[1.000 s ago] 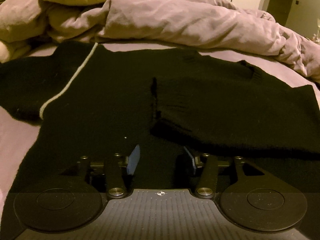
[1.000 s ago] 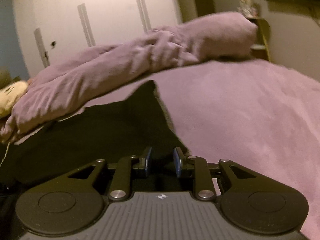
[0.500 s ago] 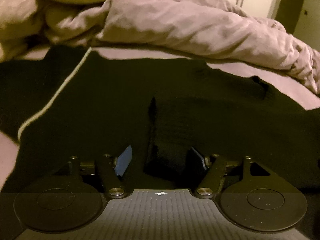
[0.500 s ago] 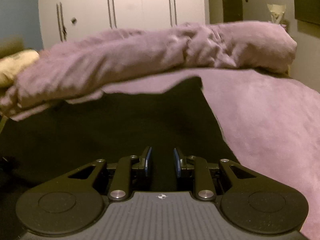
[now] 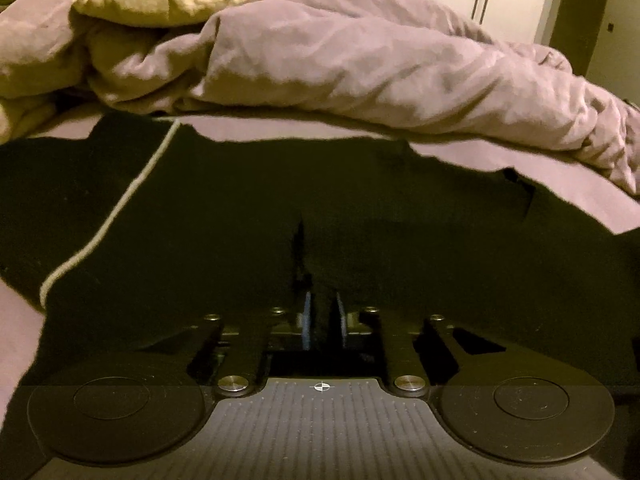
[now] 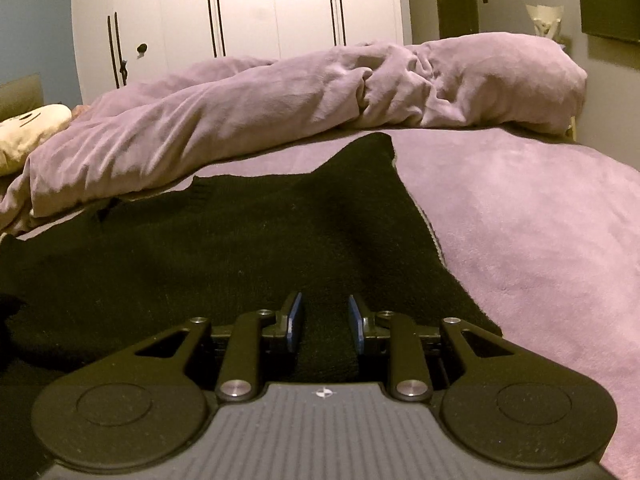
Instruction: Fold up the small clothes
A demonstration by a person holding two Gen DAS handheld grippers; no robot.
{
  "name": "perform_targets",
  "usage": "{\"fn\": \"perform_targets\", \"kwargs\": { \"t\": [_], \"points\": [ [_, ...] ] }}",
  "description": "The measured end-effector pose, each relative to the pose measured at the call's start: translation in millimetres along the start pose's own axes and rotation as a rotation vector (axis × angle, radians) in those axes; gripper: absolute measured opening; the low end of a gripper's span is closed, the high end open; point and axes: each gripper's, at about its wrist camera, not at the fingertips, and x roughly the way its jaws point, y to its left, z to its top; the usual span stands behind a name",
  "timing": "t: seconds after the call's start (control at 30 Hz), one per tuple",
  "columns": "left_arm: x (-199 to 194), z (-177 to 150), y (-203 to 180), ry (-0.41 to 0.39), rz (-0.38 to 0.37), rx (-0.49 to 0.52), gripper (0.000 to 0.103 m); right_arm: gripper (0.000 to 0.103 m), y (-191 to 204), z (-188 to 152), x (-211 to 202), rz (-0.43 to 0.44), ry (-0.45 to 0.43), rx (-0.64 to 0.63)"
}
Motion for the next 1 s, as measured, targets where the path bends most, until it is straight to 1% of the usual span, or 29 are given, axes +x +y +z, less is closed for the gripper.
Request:
{"fn": "perform_targets", "kwargs": {
  "t": [0.1, 0.17, 0.23, 0.27, 0.37, 0.4, 0.43, 0.47, 0.5, 0.53, 0.57, 0.6, 0.63, 0.7, 0.73, 0.83, 0.9, 0.93, 0.97, 1.0],
  "points": [
    [-6.5, 1.6, -3.4, -0.039, -0.004, 0.039, 0.011, 0.025, 1.5, -0.6, 0.4, -0.005, -0.001, -0.005],
    [-10.4, 1.0, -9.3, -0.078, 0.010, 0.098, 0.011, 0.025, 2.6, -1.3, 0.8, -0.009, -0.002, -0.009],
    [-10.0, -1.2, -13.2, -0.097, 0.030, 0.148, 0.011, 0.026, 2.9, -1.8, 1.8, -0.013, -0.001, -0.011],
    [-7.2, -2.2, -15.1, -0.091, 0.046, 0.163, 0.011, 0.026, 3.1, -1.8, 1.9, -0.013, -0.002, -0.011],
    [7.3, -5.7, -11.1, -0.030, 0.122, 0.181, 0.012, 0.026, 2.2, -2.2, 2.3, -0.011, -0.002, -0.006],
    [5.9, -7.1, -8.0, -0.040, 0.123, 0.184, 0.019, 0.026, 1.2, -2.4, 2.4, -0.008, -0.003, -0.001],
    [1.6, -8.3, -4.8, -0.053, 0.108, 0.186, 0.039, 0.026, 0.3, -2.5, 2.4, -0.005, -0.004, 0.003],
    [-6.2, -9.7, 0.2, -0.068, 0.075, 0.187, 0.058, 0.026, -0.4, -2.8, 2.5, -0.002, -0.004, 0.007],
    [-15.2, -11.7, 5.8, -0.091, 0.043, 0.180, 0.089, 0.026, -0.7, -3.1, 2.8, -0.001, -0.004, 0.010],
    [-25.8, -14.7, 14.5, -0.130, 0.023, 0.167, 0.096, 0.027, -1.1, -3.2, 2.9, 0.001, -0.005, 0.012],
    [-37.5, -17.4, 28.3, -0.180, 0.002, 0.157, 0.096, 0.027, -1.6, -3.5, 3.0, 0.002, -0.006, 0.014],
    [-45.3, -18.2, 41.3, -0.204, -0.004, 0.154, 0.095, 0.027, -2.1, -3.9, 3.2, 0.003, -0.007, 0.017],
    [-50.8, -17.1, 57.1, -0.216, 0.014, 0.140, 0.095, 0.027, -3.0, -4.2, 3.4, 0.006, -0.008, 0.020],
    [-57.8, -10.4, 103.8, -0.225, 0.102, 0.051, 0.095, 0.027, -5.3, -4.8, 3.9, 0.016, -0.010, 0.033],
    [-59.4, -6.1, 129.8, -0.228, 0.139, -0.004, 0.093, 0.027, -6.2, -4.8, 4.0, 0.018, -0.010, 0.035],
    [-62.4, 10.1, 214.2, -0.222, 0.264, -0.199, 0.090, 0.027, -7.1, -5.9, 4.3, 0.024, -0.016, 0.041],
    [-67.8, 19.6, 264.3, -0.246, 0.305, -0.324, 0.092, 0.027, -9.2, -7.2, 5.6, 0.033, -0.020, 0.052],
    [-69.1, 24.9, 286.0, -0.259, 0.325, -0.374, 0.095, 0.027, -10.7, -7.6, 5.8, 0.039, -0.021, 0.060],
    [-69.6, 31.8, 308.3, -0.268, 0.347, -0.419, 0.095, 0.027, -13.3, -8.2, 6.3, 0.048, -0.023, 0.074],
    [-68.0, 37.5, 325.6, -0.272, 0.351, -0.452, 0.095, 0.027, -15.7, -8.6, 6.7, 0.058, -0.024, 0.087]
  ]
}}
